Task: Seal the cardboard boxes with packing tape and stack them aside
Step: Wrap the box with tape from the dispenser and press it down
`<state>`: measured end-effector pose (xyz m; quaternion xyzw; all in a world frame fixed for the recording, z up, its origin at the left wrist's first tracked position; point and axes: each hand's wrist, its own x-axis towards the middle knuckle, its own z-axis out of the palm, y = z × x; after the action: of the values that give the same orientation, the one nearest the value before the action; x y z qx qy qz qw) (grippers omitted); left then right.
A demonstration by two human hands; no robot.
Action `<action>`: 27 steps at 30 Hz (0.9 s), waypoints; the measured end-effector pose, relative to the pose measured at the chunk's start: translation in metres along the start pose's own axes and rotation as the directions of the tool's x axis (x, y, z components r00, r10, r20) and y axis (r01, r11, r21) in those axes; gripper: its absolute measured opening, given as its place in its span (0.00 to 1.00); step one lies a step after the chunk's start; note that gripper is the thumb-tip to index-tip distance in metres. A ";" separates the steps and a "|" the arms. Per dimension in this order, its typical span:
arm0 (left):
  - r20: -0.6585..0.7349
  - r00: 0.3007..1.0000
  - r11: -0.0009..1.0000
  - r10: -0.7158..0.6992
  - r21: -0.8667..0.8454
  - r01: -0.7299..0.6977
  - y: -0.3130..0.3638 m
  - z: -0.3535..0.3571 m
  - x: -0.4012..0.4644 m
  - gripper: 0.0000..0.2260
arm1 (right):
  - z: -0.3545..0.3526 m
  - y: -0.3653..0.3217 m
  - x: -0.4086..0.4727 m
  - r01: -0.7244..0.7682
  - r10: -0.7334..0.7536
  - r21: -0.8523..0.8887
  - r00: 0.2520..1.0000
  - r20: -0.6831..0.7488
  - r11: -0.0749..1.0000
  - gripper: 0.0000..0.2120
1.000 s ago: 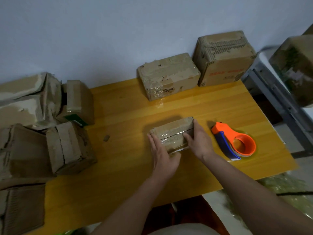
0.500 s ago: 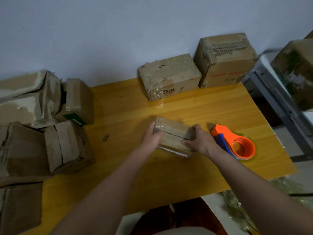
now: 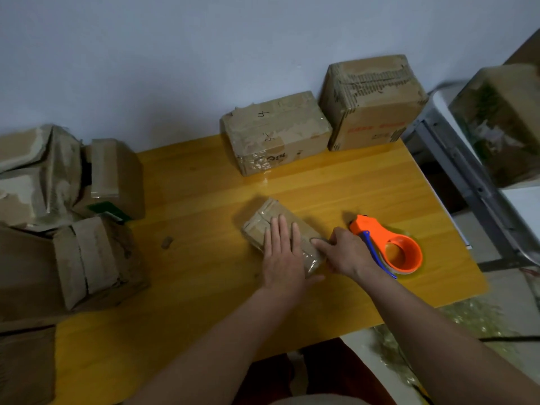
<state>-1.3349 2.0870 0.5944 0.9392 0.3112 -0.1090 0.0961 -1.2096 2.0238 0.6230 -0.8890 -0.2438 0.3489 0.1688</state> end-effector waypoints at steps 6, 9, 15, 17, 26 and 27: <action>-0.075 0.958 0.949 0.278 0.176 -0.262 -0.024 -0.006 0.021 0.41 | -0.024 0.026 0.000 -0.052 0.037 -0.100 0.989 -0.146 0.994 0.14; -0.103 0.973 0.972 0.205 0.134 -0.191 -0.024 -0.009 0.020 0.40 | -0.032 0.044 0.001 -0.157 0.114 -0.145 0.956 -0.269 0.977 0.24; -0.019 0.996 0.987 0.091 0.132 -0.087 -0.011 -0.009 0.016 0.35 | -0.029 0.081 0.014 -0.282 0.216 -0.337 0.951 -0.219 0.898 0.42; -0.018 1.000 0.997 0.013 0.070 -0.012 -0.007 -0.009 0.013 0.35 | -0.029 0.089 0.018 -0.233 0.191 -0.377 0.971 -0.146 0.896 0.35; -0.129 0.958 0.825 -0.256 -0.546 0.147 0.022 -0.041 0.016 0.36 | -0.066 0.104 0.022 0.181 -0.181 -0.043 0.983 -0.004 0.983 0.09; -0.138 0.951 0.784 -0.277 -0.605 0.140 0.025 -0.047 0.020 0.34 | -0.072 0.103 0.021 0.243 -0.244 0.033 0.968 0.051 0.970 0.11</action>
<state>-1.2977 2.0905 0.6371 0.8286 0.4406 0.0871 0.3343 -1.1124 1.9411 0.6135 -0.8401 -0.3510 0.3531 0.2152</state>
